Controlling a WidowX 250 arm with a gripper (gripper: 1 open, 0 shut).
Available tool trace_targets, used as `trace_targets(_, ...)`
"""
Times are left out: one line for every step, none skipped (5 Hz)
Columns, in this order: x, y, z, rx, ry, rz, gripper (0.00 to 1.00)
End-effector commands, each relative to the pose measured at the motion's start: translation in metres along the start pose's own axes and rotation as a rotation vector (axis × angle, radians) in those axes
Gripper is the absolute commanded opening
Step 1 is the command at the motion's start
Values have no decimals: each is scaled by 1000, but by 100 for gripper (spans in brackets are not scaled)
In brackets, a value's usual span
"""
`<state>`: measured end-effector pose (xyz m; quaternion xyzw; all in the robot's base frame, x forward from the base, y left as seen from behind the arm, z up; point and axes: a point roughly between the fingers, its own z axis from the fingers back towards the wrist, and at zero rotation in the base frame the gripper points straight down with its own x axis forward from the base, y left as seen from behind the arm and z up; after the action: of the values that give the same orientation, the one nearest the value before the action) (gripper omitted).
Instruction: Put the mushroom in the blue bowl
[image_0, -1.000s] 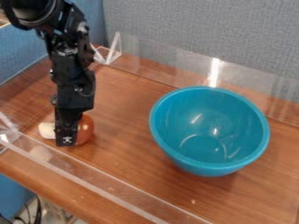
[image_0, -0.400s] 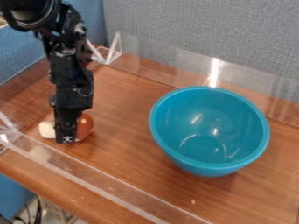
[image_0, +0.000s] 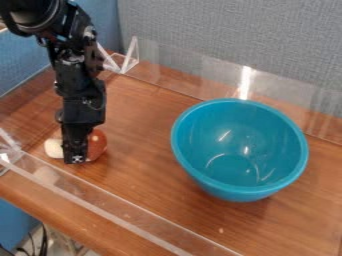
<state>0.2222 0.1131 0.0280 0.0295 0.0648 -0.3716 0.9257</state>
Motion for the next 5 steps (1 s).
trace_targets(-6,0,13,3,-19,63,0)
trace_targets(-6,-2,25,7,-37,99,0)
trace_targets(-5,-4,32,14,-49,105,0)
trace_targets(-5,-5,39,22,-59,102,0)
trace_targets(0,-9,49,36,-73,82,0)
